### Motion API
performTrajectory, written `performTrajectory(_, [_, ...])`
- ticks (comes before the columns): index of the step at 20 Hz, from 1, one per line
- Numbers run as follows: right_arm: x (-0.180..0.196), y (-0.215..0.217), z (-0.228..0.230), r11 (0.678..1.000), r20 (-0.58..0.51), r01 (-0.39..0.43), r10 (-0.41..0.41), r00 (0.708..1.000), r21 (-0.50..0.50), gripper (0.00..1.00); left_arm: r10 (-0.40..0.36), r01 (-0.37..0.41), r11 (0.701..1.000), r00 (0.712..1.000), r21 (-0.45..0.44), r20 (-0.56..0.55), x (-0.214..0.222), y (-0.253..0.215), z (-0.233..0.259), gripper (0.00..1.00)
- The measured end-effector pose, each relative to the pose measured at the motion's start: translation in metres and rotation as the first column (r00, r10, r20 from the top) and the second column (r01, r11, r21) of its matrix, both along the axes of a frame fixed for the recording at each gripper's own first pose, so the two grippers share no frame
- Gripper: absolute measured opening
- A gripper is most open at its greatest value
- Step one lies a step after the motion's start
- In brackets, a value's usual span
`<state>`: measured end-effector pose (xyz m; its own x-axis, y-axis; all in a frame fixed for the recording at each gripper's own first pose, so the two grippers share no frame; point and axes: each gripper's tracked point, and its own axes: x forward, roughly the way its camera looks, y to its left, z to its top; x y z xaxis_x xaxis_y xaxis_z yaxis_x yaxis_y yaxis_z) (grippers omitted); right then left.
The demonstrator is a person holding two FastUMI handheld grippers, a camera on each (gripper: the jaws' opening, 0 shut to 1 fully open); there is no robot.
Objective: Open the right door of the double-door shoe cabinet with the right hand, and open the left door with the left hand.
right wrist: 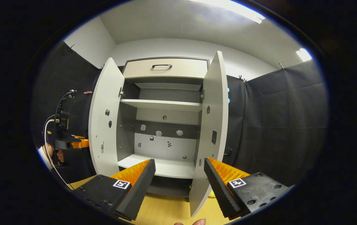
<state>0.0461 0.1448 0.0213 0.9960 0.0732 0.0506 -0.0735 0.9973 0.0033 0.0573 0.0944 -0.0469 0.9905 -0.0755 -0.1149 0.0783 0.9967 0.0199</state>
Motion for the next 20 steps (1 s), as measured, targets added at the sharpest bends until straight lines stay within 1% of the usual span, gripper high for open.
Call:
performTrajectory(1, [0.000, 0.001, -0.001, 1.000, -0.002, -0.001, 0.001, 1.000, 0.000, 0.96, -0.007, 0.007, 1.000, 1.000, 0.000, 0.000, 0.001, 0.002, 0.000, 0.11])
performTrajectory(3, [0.002, 0.003, 0.000, 1.000, -0.004, -0.003, 0.003, 1.000, 0.007, 0.96, 0.002, -0.002, 1.000, 1.000, -0.014, -0.002, -0.001, 0.016, -0.002, 0.11])
performTrajectory(4, [0.001, 0.004, 0.000, 1.000, -0.004, -0.003, 0.003, 1.000, 0.008, 0.98, 0.012, -0.012, 1.000, 1.000, -0.020, -0.002, -0.002, 0.022, -0.003, 0.11])
performTrajectory(7, [0.000, 0.005, 0.000, 1.000, -0.004, -0.002, 0.002, 1.000, 0.008, 0.98, 0.059, -0.059, 0.998, 0.998, -0.011, 0.001, -0.003, 0.043, -0.006, 0.11])
performTrajectory(8, [0.001, 0.006, -0.001, 1.000, -0.008, -0.002, 0.002, 1.000, 0.008, 0.98, 0.085, -0.085, 0.996, 0.996, -0.002, 0.003, -0.004, 0.054, -0.006, 0.12])
performTrajectory(9, [0.001, 0.006, -0.003, 1.000, -0.012, -0.002, 0.002, 1.000, 0.011, 0.98, 0.088, -0.088, 0.996, 0.996, -0.016, 0.002, -0.002, 0.064, -0.009, 0.06])
performTrajectory(10, [0.002, 0.008, -0.003, 1.000, -0.016, -0.003, 0.004, 1.000, 0.014, 0.98, 0.072, -0.073, 0.995, 0.997, -0.062, -0.008, -0.002, 0.065, -0.010, 0.05])
performTrajectory(11, [0.001, 0.009, -0.003, 1.000, -0.018, -0.005, 0.005, 1.000, 0.016, 0.98, 0.075, -0.075, 0.994, 0.997, -0.085, -0.007, -0.003, 0.070, -0.011, 0.00])
performTrajectory(12, [0.001, 0.010, -0.002, 1.000, -0.015, -0.005, 0.005, 1.000, 0.017, 0.98, 0.067, -0.067, 0.995, 0.998, -0.080, -0.002, -0.005, 0.069, -0.009, 0.11])
performTrajectory(13, [0.000, 0.010, -0.001, 1.000, -0.011, -0.004, 0.004, 1.000, 0.017, 0.98, 0.064, -0.064, 0.996, 0.998, -0.056, 0.002, -0.006, 0.069, -0.010, 0.10])
performTrajectory(15, [0.000, 0.012, 0.001, 1.000, -0.007, -0.003, 0.003, 1.000, 0.017, 0.98, 0.071, -0.071, 0.997, 0.997, -0.004, 0.010, -0.007, 0.070, -0.010, 0.10])
performTrajectory(16, [-0.001, 0.012, 0.000, 1.000, -0.009, -0.003, 0.004, 1.000, 0.017, 0.98, 0.071, -0.071, 0.997, 0.997, 0.001, 0.013, -0.006, 0.070, -0.010, 0.10])
performTrajectory(20, [-0.003, 0.012, -0.002, 1.000, -0.013, 0.001, 0.000, 1.000, 0.016, 0.98, 0.071, -0.071, 0.997, 0.997, -0.028, 0.011, -0.011, 0.069, -0.008, 0.10])
